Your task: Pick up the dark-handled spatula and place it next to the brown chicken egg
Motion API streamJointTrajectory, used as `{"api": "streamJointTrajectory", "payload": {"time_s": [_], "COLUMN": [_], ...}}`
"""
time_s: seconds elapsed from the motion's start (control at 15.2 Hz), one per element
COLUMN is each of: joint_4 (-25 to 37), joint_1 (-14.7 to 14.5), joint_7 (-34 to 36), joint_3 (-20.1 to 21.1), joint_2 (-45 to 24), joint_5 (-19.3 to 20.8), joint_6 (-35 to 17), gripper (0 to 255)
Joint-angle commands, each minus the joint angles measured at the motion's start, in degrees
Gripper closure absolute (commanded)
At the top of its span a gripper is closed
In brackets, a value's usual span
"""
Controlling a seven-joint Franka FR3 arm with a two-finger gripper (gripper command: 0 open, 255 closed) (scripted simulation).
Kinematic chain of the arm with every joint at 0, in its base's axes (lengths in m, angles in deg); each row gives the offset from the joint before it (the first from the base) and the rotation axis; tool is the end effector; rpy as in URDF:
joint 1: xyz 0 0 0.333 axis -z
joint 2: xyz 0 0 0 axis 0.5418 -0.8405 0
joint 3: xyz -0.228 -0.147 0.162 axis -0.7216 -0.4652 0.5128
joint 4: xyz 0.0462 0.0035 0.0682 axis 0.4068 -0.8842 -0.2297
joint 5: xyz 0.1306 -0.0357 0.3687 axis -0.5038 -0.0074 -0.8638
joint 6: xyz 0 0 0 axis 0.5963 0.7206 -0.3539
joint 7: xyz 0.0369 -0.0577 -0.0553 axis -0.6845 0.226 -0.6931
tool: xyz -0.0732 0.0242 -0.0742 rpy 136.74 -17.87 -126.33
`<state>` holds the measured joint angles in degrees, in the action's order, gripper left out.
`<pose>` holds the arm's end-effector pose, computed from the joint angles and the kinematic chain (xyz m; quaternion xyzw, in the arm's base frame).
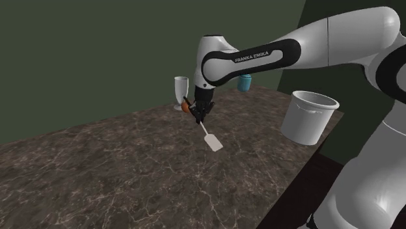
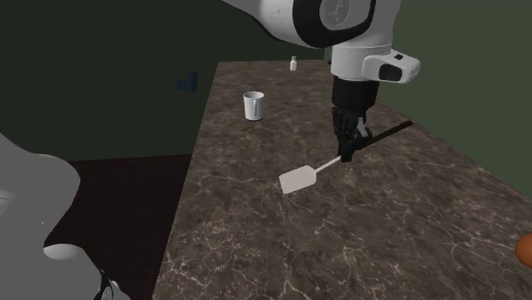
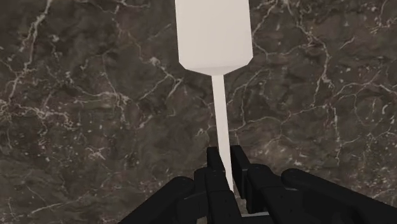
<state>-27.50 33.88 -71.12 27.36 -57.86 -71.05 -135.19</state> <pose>0.5474 0.1041 0.4830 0.9990 -0.0315 0.0330 0.0006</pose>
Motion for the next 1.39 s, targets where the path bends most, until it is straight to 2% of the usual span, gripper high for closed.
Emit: {"api": "streamJointTrajectory", "payload": {"time_s": [0.0,0.59,0.92,1.06,1.32], "joint_4": [2.0,13.3,22.6,28.3,25.7], "joint_1": [1.2,6.7,9.6,11.1,11.2], "joint_7": [-2.5,-12.8,-17.9,-20.4,-20.4], "joint_3": [-1.3,-6.0,-8.1,-8.9,-8.9], "joint_2": [-1.7,-10.6,-17.2,-21.2,-21.5], "joint_5": [0.2,0.4,0.1,-0.1,0.0], "joint_6": [0.3,2.7,5.3,7.1,4.1], "gripper": [255,255,255,255,255]}}
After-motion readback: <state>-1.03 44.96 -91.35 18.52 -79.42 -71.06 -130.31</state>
